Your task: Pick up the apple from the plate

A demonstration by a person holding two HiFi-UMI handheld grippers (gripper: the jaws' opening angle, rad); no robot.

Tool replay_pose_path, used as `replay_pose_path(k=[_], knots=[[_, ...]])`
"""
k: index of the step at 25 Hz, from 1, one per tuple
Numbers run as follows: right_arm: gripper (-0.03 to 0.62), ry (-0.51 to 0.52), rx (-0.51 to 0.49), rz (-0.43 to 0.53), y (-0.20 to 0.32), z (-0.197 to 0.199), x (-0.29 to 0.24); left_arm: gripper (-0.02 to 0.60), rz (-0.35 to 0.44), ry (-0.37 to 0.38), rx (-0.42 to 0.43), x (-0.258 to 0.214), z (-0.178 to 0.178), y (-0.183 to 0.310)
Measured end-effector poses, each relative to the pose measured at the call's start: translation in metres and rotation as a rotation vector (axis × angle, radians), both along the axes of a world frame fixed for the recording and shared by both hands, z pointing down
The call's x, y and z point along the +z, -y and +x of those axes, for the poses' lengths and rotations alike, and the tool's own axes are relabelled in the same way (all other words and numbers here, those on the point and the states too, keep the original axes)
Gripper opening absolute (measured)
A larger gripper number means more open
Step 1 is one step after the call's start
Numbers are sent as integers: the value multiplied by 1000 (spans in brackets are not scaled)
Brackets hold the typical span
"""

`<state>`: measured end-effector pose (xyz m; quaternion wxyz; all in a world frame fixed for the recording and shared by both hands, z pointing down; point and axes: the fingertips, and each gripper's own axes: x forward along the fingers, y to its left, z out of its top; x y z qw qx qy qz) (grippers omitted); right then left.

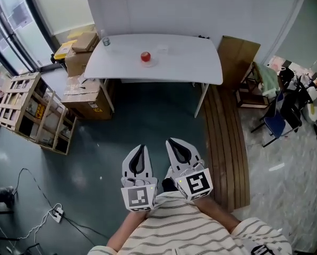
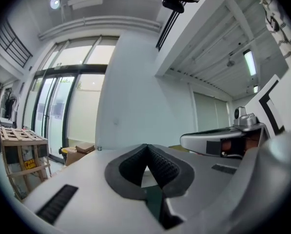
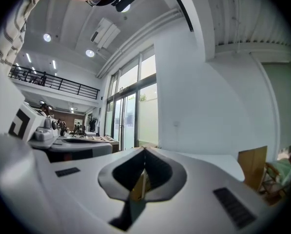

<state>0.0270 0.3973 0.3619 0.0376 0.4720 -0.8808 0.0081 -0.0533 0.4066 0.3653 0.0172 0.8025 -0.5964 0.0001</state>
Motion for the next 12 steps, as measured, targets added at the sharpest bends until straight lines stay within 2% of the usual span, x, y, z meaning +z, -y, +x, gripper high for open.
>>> replay_pose_path(k=[5, 12], knots=[[14, 33, -8, 24, 86, 11, -11, 5, 9, 28, -17, -8, 10, 79], [14, 38, -29, 2, 173, 39, 4, 5, 7, 61, -35, -1, 38, 172]])
